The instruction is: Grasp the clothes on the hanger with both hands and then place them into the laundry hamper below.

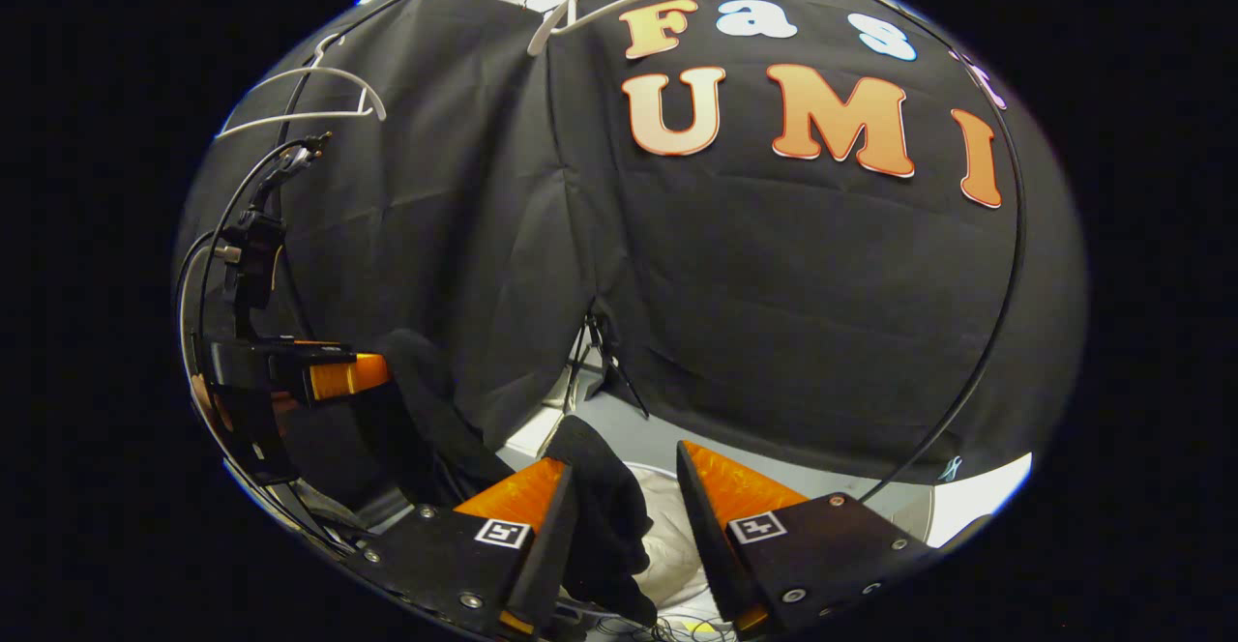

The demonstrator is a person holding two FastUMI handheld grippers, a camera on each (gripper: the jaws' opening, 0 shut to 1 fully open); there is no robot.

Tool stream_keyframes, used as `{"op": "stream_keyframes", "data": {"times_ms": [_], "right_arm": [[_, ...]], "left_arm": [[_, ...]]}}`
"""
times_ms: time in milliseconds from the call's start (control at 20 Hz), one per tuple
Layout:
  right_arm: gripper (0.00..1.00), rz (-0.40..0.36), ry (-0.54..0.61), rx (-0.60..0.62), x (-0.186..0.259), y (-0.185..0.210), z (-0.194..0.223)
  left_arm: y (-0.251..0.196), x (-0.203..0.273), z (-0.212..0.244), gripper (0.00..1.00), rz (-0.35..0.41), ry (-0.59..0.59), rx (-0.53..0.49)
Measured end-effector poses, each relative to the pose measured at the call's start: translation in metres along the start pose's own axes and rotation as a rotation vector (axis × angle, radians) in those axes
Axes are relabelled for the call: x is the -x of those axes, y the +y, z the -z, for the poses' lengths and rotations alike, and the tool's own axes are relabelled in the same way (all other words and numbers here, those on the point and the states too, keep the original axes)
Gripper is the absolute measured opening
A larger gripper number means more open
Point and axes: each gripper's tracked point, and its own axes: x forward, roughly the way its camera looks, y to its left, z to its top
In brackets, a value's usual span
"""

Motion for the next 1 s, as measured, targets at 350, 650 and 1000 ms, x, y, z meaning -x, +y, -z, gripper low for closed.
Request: {"op": "stream_keyframes", "data": {"times_ms": [350, 650, 1000], "right_arm": [[0.76, -0.073, 0.178, -0.044, 0.001, 0.011, 0.048], [0.79, -0.054, 0.117, -0.1, -0.002, 0.008, 0.021], [0.8, -0.02, 0.026, -0.126, 0.007, -0.005, -0.008]], "left_arm": [[-0.006, 0.0, 0.014, 1.0, 0.04, 0.043, -0.029], [-0.025, 0.011, 0.003, 0.99, 0.073, -0.001, -0.052], [-0.048, 0.027, -0.021, 0.99, 0.117, -0.081, -0.08]]}}
